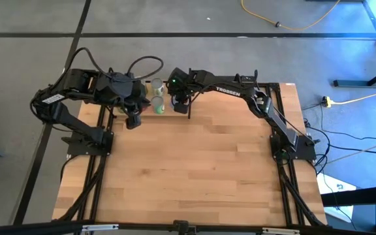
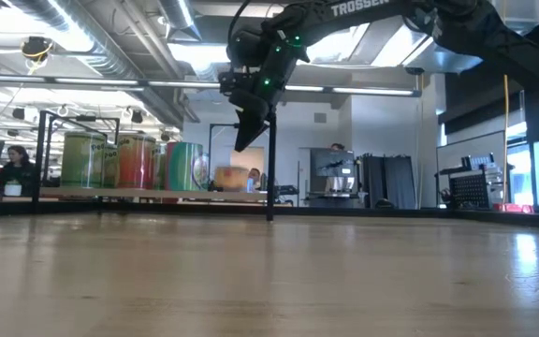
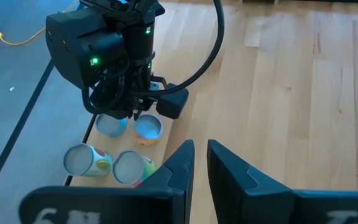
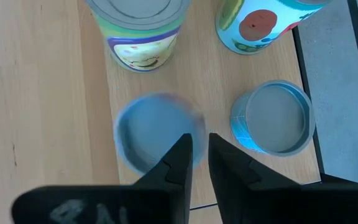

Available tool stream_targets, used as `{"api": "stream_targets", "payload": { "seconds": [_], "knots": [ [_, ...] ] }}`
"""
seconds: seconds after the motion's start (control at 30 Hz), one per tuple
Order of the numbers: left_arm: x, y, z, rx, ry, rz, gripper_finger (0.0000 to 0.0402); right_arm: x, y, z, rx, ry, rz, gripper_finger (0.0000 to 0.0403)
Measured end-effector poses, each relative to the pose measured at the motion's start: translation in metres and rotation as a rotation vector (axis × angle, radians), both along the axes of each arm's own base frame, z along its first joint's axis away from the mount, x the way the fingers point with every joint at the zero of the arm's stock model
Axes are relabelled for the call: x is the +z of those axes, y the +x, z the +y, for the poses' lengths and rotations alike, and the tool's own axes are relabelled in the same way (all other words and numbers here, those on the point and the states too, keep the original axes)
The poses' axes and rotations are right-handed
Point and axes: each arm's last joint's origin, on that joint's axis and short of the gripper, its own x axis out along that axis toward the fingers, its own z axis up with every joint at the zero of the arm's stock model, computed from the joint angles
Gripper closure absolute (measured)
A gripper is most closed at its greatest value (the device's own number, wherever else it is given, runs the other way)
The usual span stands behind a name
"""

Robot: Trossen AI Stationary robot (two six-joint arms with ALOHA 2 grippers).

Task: Pick and place cans onto a shelf
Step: Put the canned pineapple rings on the shelf, then return to Home Position

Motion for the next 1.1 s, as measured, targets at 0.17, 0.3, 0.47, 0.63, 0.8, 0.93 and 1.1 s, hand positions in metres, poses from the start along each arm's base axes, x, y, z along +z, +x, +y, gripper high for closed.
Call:
{"api": "stream_targets", "payload": {
  "seconds": [0.17,0.3,0.47,0.63,0.8,0.93,1.1],
  "knots": [
    [0.0,0.0,0.0,0.0,0.0,0.002,0.0363,0.0,0.0,0.0,0.0,0.0,0.0,0.0348],
    [0.0,0.0,0.0,0.0,0.0,0.002,0.0363,0.004,0.001,0.0,0.006,0.006,-0.009,0.0346],
    [0.0,0.0,0.0,0.0,0.0,0.005,0.0363,0.044,-0.006,0.011,0.081,0.078,-0.133,0.0346],
    [-0.002,-0.003,0.001,0.02,0.022,0.036,0.0363,0.101,-0.024,0.036,0.173,0.087,-0.274,0.0346],
    [-0.002,-0.003,0.001,0.03,0.033,0.036,0.0363,0.16,-0.055,0.059,0.211,0.03,-0.405,0.0369],
    [-0.002,-0.003,0.002,0.052,0.033,0.029,0.0363,0.198,-0.083,0.077,0.206,-0.04,-0.48,0.0396],
    [-0.001,-0.004,0.003,0.097,0.063,0.018,0.0385,0.241,-0.126,0.098,0.144,-0.159,-0.543,0.0399]
  ]
}}
